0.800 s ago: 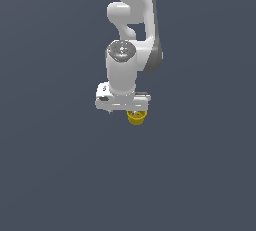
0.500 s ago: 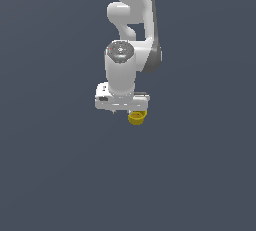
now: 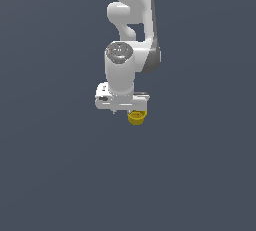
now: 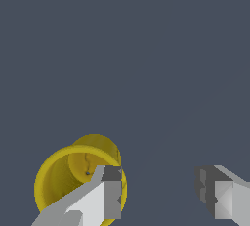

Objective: Pick up the object and move it to a goal position.

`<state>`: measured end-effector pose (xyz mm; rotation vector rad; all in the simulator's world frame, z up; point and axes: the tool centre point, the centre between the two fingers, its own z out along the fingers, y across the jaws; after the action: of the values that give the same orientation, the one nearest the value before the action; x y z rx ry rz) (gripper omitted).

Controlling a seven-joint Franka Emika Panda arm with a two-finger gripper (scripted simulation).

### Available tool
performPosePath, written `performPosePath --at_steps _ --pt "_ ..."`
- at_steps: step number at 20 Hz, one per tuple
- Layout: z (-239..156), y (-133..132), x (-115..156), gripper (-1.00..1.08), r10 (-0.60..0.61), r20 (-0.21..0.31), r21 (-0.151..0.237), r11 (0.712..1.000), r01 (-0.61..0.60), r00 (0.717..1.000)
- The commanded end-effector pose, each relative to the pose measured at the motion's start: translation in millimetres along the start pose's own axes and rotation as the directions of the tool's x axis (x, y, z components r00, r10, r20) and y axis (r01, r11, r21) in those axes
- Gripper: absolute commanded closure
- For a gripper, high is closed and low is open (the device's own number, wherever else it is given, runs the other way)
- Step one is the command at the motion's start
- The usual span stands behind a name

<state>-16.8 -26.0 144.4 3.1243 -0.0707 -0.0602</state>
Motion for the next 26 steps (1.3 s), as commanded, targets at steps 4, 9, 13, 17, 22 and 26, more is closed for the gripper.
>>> performPosePath --at_steps 4,9,13,17,22,26 --pt "9 -5 -9 -0.20 0.039 -0.017 0.020 0.999 -0.038 0.999" --pt "22 -12 -24 -0.20 0.102 -0.041 0.050 0.994 -0.100 0.994" --pt "32 -17 -38 -0.20 0.162 -0.060 0.074 0.985 -0.157 0.985" --pt "39 -20 -49 -0.20 0.207 -0.072 0.090 0.976 -0.200 0.976" --pt "45 -21 -58 -0.20 0.241 -0.081 0.101 0.967 -0.233 0.967" --pt "46 -21 -60 -0.20 0.249 -0.084 0.104 0.965 -0.240 0.965"
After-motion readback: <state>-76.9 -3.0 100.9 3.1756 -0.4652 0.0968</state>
